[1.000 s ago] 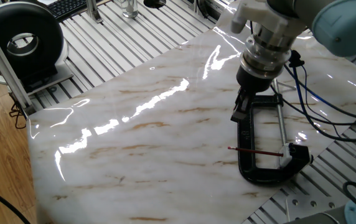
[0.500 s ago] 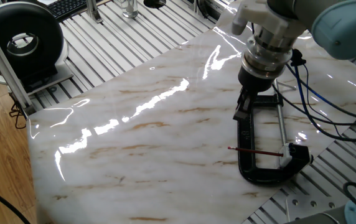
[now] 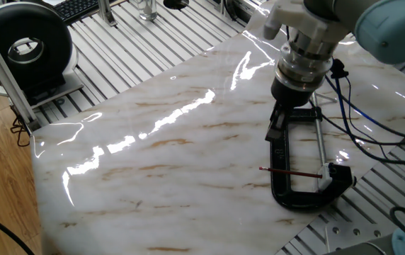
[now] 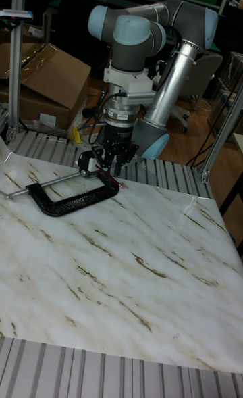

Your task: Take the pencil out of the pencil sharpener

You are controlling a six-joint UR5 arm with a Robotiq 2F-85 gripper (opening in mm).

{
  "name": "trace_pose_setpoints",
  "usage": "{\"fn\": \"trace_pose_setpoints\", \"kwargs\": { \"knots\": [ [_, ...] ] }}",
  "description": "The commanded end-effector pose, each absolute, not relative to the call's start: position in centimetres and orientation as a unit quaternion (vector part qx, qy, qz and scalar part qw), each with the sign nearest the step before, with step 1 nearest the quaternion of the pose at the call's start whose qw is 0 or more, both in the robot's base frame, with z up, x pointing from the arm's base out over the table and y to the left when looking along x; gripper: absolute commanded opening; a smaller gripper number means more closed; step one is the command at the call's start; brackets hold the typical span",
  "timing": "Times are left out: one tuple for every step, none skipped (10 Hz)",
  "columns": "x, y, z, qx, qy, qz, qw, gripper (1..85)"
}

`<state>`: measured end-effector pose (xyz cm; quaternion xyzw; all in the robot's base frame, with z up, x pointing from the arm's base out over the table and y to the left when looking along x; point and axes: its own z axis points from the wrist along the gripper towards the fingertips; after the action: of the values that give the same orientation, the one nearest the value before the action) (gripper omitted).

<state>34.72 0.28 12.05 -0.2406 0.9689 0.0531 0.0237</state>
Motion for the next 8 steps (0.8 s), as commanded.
{"fn": "trace_pose_setpoints", "kwargs": {
  "knots": [
    [33.9, 3.2, 9.2, -0.222, 0.972, 0.072, 0.025, 35.0],
    [33.4, 3.8, 8.0, -0.217, 0.973, 0.073, 0.023, 35.0],
    [33.3, 4.1, 7.3, -0.217, 0.973, 0.073, 0.023, 35.0],
    [33.4, 4.3, 7.0, -0.215, 0.973, 0.077, 0.023, 34.7],
    [33.4, 4.4, 6.8, -0.215, 0.973, 0.078, 0.021, 34.3],
    [33.4, 4.2, 6.8, -0.215, 0.974, 0.074, 0.019, 34.0],
    [33.3, 4.0, 6.8, -0.211, 0.975, 0.071, 0.016, 34.0],
    [33.2, 3.7, 6.7, -0.211, 0.975, 0.065, 0.013, 34.0]
  ]
}}
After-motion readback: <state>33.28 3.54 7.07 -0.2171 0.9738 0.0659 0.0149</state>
